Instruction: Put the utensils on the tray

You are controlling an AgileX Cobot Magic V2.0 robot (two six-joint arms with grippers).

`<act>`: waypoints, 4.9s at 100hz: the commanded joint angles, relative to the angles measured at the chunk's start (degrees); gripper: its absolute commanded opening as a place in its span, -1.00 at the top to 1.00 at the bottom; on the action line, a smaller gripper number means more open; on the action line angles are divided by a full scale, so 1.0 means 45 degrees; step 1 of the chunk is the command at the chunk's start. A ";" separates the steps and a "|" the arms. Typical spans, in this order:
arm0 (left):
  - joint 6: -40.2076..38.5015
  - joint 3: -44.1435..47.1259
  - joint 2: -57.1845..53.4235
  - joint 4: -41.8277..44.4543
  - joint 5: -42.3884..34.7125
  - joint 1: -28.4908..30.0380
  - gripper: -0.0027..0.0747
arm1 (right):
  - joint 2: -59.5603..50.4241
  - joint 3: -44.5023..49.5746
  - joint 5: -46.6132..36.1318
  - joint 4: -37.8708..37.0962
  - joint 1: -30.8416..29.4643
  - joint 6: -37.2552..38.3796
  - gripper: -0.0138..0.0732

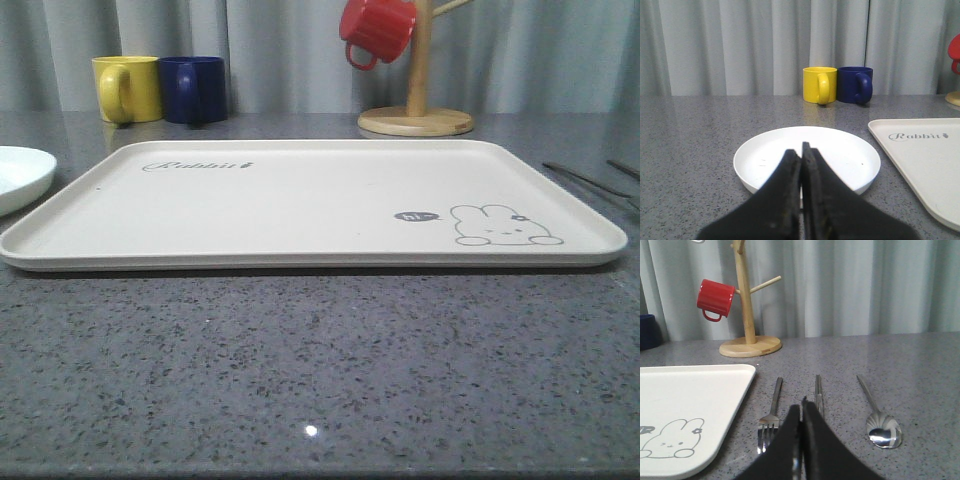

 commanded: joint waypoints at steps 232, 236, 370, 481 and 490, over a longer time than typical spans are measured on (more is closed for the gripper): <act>-0.0057 -1.2610 1.2645 0.0542 1.0958 0.0346 -0.37 | -0.0246 0.0041 -0.1062 -0.0175 -0.0043 -0.0106 0.84; -0.0057 -1.2951 1.3113 0.0542 1.0958 0.0598 -0.37 | -0.0246 0.0041 -0.1062 -0.0175 -0.0043 -0.0106 0.84; 0.2072 -1.6264 2.0820 -0.1417 1.1525 0.2875 -0.29 | -0.0246 0.0041 -0.1062 -0.0175 -0.0043 -0.0106 0.84; 0.5054 -1.6503 1.7707 -0.5524 1.1505 0.4102 0.98 | -0.0246 0.0041 -0.1062 -0.0175 -0.0043 -0.0106 0.84; 0.5537 -1.6907 1.7655 -0.6516 1.1898 0.3924 0.98 | -0.0246 0.0041 -0.1062 -0.0175 -0.0043 -0.0106 0.84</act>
